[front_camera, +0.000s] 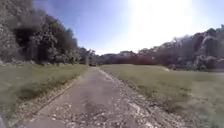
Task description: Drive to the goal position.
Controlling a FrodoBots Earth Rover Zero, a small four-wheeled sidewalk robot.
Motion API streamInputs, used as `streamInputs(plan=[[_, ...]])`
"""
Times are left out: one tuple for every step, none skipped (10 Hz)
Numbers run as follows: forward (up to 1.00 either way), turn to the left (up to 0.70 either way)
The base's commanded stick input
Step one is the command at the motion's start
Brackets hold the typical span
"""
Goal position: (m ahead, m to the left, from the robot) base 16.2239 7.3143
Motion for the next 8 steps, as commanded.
streamInputs(plan=[[0.85, 0.03], [0.85, 0.2], [0.85, 0.17], [0.85, 0.0], [0.85, 0.0], [0.85, 0.0], [0.85, 0.0], [0.85, 0.27]])
